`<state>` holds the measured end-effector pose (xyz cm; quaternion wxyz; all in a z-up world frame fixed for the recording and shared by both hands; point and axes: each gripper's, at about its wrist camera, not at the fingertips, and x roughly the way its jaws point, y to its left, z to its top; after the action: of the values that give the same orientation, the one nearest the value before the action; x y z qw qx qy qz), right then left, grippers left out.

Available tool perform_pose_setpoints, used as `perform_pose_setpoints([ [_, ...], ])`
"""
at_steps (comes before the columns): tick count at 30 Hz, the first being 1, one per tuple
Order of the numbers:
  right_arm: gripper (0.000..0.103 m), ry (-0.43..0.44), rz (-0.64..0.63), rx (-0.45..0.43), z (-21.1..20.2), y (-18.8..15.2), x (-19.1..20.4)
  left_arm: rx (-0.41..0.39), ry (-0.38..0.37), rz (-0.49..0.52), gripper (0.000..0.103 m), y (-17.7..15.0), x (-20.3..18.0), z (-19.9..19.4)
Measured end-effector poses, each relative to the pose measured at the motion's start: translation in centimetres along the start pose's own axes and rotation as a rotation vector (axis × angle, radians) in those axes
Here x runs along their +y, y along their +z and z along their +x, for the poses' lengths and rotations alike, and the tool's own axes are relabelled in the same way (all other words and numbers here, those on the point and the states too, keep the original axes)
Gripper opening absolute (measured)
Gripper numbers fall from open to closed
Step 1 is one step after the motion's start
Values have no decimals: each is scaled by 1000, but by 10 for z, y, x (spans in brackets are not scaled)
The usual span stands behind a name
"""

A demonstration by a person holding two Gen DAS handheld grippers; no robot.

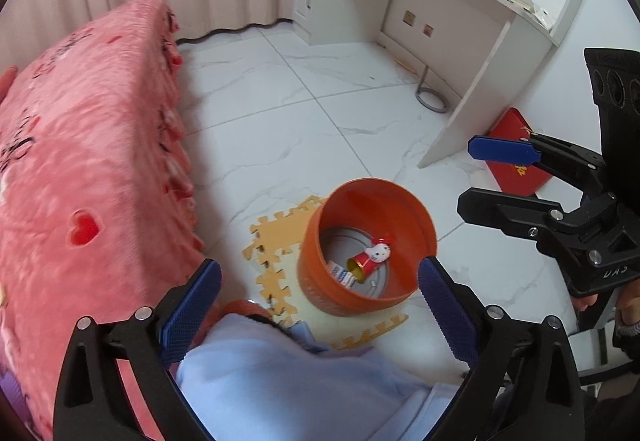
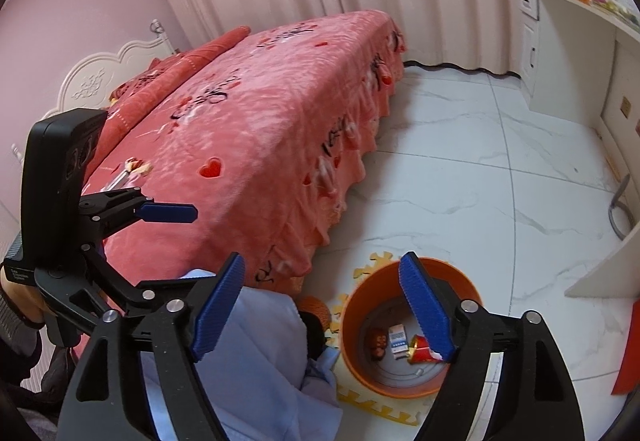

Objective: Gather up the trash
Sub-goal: 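Move both open tools back over the bed toward the remaining items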

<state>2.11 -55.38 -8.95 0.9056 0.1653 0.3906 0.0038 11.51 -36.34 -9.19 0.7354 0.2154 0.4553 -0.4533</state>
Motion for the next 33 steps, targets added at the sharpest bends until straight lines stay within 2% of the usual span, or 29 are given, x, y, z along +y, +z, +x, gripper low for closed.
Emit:
perform_pose_setpoints([
  [6,85,42,-62,10,4,4,43,-33,47,-57,97,-27,20,-33],
  [15,90,135,-164,38,24,12,120,-75,123,-202,97,-86,59,-86],
  [33,90,357,-419,120,88,25,302,-126,302,-489,97,-208,152,-178],
])
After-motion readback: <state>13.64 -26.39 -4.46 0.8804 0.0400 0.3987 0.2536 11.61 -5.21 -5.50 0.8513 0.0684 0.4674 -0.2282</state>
